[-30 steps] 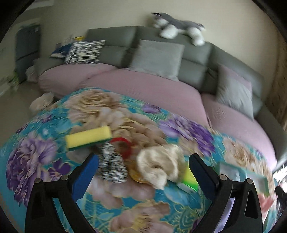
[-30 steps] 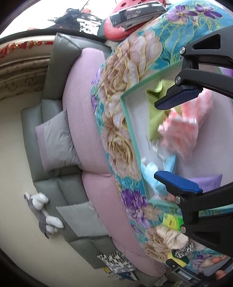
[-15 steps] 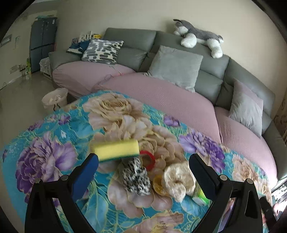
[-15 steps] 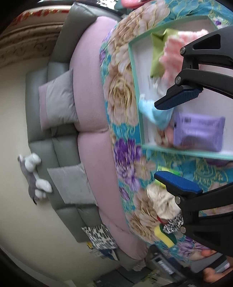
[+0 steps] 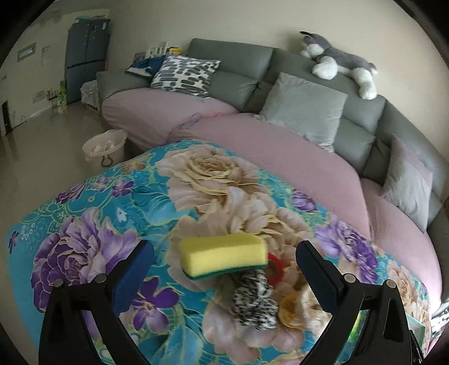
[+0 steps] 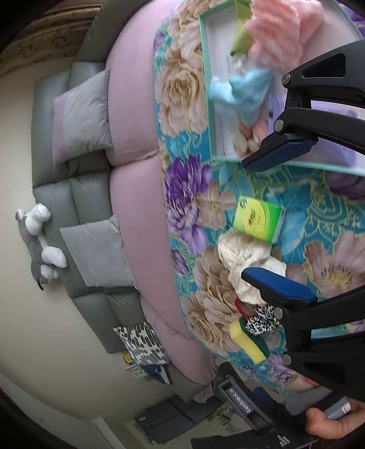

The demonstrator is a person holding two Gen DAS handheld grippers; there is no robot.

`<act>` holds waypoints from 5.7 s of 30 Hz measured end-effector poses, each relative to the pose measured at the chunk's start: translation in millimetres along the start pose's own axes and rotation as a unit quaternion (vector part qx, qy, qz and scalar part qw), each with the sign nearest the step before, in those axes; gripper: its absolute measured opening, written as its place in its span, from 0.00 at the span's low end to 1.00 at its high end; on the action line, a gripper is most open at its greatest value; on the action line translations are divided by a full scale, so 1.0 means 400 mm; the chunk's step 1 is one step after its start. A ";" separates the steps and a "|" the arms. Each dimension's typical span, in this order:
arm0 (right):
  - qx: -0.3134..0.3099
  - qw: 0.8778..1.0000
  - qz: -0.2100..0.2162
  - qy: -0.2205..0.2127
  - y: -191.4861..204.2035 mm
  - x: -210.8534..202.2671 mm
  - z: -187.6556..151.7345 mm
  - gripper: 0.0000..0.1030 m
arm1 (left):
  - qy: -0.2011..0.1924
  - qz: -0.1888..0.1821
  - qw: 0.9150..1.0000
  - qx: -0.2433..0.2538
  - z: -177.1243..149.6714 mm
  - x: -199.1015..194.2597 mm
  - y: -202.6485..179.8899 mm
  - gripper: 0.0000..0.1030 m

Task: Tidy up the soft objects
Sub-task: 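Move both grippers back over the pile toward the tissue pack and scrunchie, then grasp the leopard-print scrunchie with the left gripper while the right gripper grasps the green tissue pack, then carry the scrunchie and green tissue pack over the white tray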

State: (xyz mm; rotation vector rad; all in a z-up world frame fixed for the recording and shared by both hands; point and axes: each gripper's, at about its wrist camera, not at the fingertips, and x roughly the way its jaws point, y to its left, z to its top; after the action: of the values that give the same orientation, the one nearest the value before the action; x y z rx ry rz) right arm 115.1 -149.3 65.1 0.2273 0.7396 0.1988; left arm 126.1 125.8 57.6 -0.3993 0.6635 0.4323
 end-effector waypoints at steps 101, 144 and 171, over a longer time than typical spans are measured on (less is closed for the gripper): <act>0.005 0.995 -0.052 0.087 0.002 0.237 -0.065 0.48 | 0.149 -0.083 0.984 0.059 -0.124 0.164 -0.054 0.20; 0.117 0.969 -0.210 -0.052 -0.439 -0.159 0.019 0.49 | 0.065 -0.292 0.920 0.253 -0.287 -0.181 -0.507 0.18; 0.158 0.964 -0.214 0.000 -0.571 -0.126 -0.036 0.49 | 0.150 -0.319 0.875 0.333 -0.506 -0.134 -0.671 0.18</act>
State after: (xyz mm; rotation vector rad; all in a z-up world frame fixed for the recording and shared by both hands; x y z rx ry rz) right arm 91.4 -378.9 24.7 0.3630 0.8014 -0.3343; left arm 121.8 -210.7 5.0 -0.0044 0.8859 -0.5030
